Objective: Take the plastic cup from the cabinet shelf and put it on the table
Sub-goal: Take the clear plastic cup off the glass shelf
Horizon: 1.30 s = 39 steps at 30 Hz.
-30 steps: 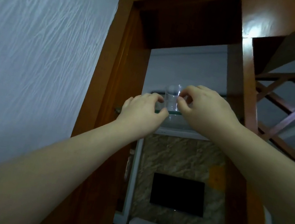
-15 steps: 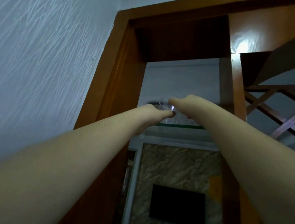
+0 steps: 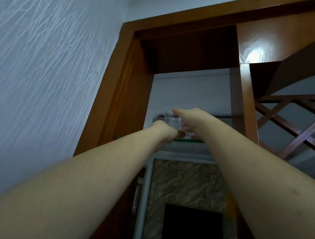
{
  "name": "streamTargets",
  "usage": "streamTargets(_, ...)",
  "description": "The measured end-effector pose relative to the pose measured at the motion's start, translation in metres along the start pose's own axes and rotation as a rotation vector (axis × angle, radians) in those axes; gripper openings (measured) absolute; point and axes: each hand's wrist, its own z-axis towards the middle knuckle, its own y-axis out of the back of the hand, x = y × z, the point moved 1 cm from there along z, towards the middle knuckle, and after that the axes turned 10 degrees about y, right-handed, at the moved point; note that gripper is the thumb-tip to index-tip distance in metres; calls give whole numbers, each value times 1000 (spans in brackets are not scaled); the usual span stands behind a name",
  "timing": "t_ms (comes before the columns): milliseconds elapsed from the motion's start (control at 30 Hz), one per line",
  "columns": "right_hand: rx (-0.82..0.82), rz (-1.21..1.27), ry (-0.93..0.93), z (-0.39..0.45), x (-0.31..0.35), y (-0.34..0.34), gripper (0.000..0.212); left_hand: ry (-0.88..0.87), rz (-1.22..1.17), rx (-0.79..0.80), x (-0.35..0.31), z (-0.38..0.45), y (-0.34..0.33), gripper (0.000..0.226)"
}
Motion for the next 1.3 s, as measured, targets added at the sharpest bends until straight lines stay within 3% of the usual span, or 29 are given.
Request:
streamTargets(67, 3, 16, 5, -2, -2, 3, 70, 8, -107, -36, 5, 4, 0, 70)
streamTargets(200, -22, 95, 107, -4, -7, 12, 76, -138, -291, -60, 13, 2, 5, 60)
streamTargets(467, 6, 323, 246, -12, 5, 23, 72, -343, -322, -86, 21, -34, 25, 65)
streamTargets(633, 15, 366, 349, -38, 7, 12, 65, -343, -383, -87, 38, -65, 32, 64)
streamTargets(700, 5, 382, 355, -51, 5, 4, 67, -295, -468, -23, 50, -78, 33, 62)
streamTargets(867, -14, 419, 337, -84, -4, -14, 76, -174, -829, 315, 77, -107, 34, 58)
streamTargets(1033, 27, 406, 294, -118, -20, -39, 74, -56, -915, 475, 116, -138, 30, 38)
streamTargets(1133, 27, 380, 270, -142, -33, -51, 81, 11, -1002, 532, 143, -154, 19, 41)
streamTargets(1300, 56, 313, 223, -175, -56, -71, 72, 169, -1235, 721, 189, -176, 4, 45)
